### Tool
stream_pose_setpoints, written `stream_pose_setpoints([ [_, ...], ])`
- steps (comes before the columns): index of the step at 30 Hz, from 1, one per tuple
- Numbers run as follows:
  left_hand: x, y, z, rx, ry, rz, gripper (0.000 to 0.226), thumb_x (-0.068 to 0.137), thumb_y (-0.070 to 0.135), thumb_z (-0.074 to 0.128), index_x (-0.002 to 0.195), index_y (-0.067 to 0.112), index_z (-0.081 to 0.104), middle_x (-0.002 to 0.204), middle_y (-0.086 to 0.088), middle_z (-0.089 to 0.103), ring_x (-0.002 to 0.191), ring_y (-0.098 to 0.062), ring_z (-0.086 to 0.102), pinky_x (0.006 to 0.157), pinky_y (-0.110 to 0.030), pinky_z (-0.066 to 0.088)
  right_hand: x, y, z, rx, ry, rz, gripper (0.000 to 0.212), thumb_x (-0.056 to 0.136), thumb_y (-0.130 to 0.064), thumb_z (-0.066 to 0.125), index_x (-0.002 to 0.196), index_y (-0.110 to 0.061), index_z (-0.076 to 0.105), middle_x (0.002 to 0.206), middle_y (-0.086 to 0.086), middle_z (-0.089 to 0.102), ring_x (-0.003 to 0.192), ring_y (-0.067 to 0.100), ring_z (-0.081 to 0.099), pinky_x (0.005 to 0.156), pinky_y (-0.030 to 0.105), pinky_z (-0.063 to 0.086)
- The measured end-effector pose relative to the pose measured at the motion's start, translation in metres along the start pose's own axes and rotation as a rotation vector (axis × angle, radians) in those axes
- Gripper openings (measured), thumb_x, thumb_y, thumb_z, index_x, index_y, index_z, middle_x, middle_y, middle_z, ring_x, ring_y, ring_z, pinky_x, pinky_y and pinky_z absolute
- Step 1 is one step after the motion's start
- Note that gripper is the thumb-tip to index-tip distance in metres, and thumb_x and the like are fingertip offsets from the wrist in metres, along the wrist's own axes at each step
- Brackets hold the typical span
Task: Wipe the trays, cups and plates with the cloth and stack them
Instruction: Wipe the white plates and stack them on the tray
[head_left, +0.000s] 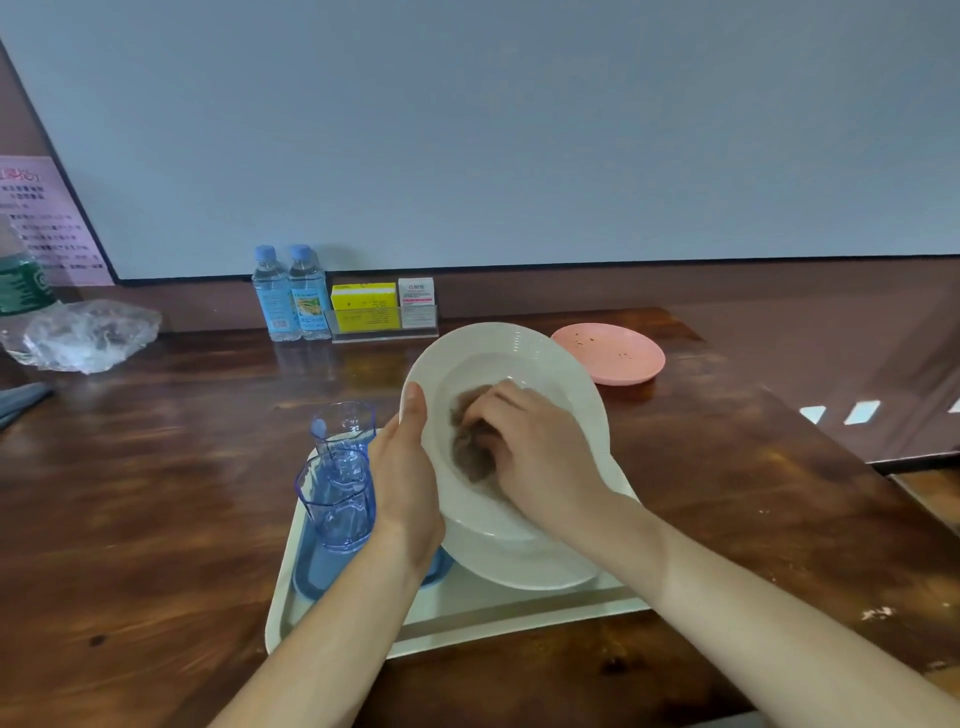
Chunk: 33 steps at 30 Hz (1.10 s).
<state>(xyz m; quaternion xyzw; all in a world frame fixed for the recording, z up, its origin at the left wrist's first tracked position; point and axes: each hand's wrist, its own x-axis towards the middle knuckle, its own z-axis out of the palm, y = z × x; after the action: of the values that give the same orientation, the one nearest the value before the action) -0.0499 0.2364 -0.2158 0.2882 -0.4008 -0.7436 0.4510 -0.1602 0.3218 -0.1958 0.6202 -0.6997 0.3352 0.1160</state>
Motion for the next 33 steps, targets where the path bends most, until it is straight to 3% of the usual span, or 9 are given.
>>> stream_pose_setpoints([
  [4,0.001,0.000,-0.001,-0.009,-0.011,-0.007,0.046,0.109,0.052,0.054,0.127,0.017,0.077,0.123,-0.012,0.079,0.120,-0.030,0.074,0.112,-0.056,0.052,0.012,-0.008,0.006,0.009,-0.024,-0.109,0.022,0.092,-0.021,0.059,0.111,-0.021,0.070,0.117,-0.005,0.068,0.100,0.021,0.063,0.080,0.038,0.055],
  [8,0.002,0.001,-0.004,-0.014,-0.005,-0.022,0.044,0.108,0.055,0.054,0.126,0.022,0.077,0.124,-0.006,0.079,0.121,-0.030,0.073,0.112,-0.058,0.052,0.039,0.029,-0.008,-0.128,0.022,-0.063,0.016,0.092,-0.017,0.060,0.103,-0.026,0.068,0.115,-0.006,0.065,0.099,0.023,0.061,0.080,0.043,0.054],
  [14,0.003,-0.001,-0.003,-0.016,0.046,-0.033,0.044,0.105,0.058,0.057,0.122,0.023,0.078,0.121,-0.006,0.080,0.118,-0.033,0.074,0.108,-0.062,0.054,0.004,0.039,-0.037,-0.345,-0.167,-0.054,0.027,0.077,-0.001,0.064,0.089,-0.024,0.056,0.095,-0.005,0.055,0.078,0.027,0.057,0.055,0.039,0.042],
  [18,0.002,-0.002,-0.001,-0.038,0.059,-0.030,0.048,0.106,0.056,0.057,0.125,0.017,0.077,0.121,-0.011,0.080,0.116,-0.034,0.075,0.107,-0.058,0.056,-0.016,0.012,-0.036,-0.134,-0.340,-0.050,0.012,0.075,-0.017,0.061,0.084,-0.026,0.061,0.095,-0.009,0.058,0.080,0.024,0.061,0.064,0.039,0.046],
  [20,0.000,-0.005,-0.001,-0.032,0.043,-0.062,0.058,0.098,0.065,0.063,0.125,0.016,0.077,0.122,-0.012,0.079,0.116,-0.034,0.075,0.107,-0.056,0.056,-0.013,-0.003,-0.025,-0.008,-0.300,-0.069,0.019,0.082,-0.005,0.063,0.083,-0.024,0.067,0.094,-0.011,0.061,0.081,0.019,0.061,0.071,0.040,0.051],
  [23,0.001,-0.010,-0.001,-0.079,0.032,-0.147,0.074,0.078,0.079,0.072,0.114,0.015,0.080,0.114,-0.009,0.080,0.111,-0.029,0.075,0.099,-0.048,0.058,0.004,-0.014,-0.017,0.058,-0.157,-0.115,0.024,0.083,0.003,0.063,0.081,-0.021,0.067,0.091,-0.009,0.062,0.077,0.019,0.059,0.066,0.040,0.051],
  [26,0.005,-0.012,-0.004,-0.158,-0.023,-0.203,0.076,0.083,0.075,0.072,0.130,0.016,0.076,0.133,-0.017,0.074,0.124,-0.034,0.071,0.113,-0.055,0.050,0.015,-0.011,-0.014,0.028,-0.139,-0.159,0.022,0.085,0.002,0.064,0.084,-0.020,0.067,0.093,-0.006,0.062,0.081,0.020,0.058,0.067,0.043,0.052],
  [29,0.005,-0.011,-0.007,-0.209,-0.055,-0.235,0.067,0.098,0.066,0.061,0.137,0.012,0.072,0.137,-0.020,0.071,0.126,-0.040,0.070,0.115,-0.058,0.047,0.008,0.000,-0.017,-0.053,-0.246,-0.215,0.024,0.083,0.001,0.067,0.083,-0.023,0.068,0.094,-0.008,0.061,0.084,0.019,0.056,0.068,0.044,0.052],
  [33,0.004,-0.006,-0.005,-0.155,-0.007,-0.218,0.061,0.096,0.067,0.063,0.136,0.021,0.072,0.130,-0.013,0.076,0.121,-0.040,0.072,0.112,-0.061,0.050,-0.012,0.020,-0.043,-0.069,-0.440,-0.162,0.022,0.084,-0.007,0.075,0.080,-0.028,0.070,0.097,-0.014,0.060,0.087,0.012,0.059,0.072,0.041,0.053],
])
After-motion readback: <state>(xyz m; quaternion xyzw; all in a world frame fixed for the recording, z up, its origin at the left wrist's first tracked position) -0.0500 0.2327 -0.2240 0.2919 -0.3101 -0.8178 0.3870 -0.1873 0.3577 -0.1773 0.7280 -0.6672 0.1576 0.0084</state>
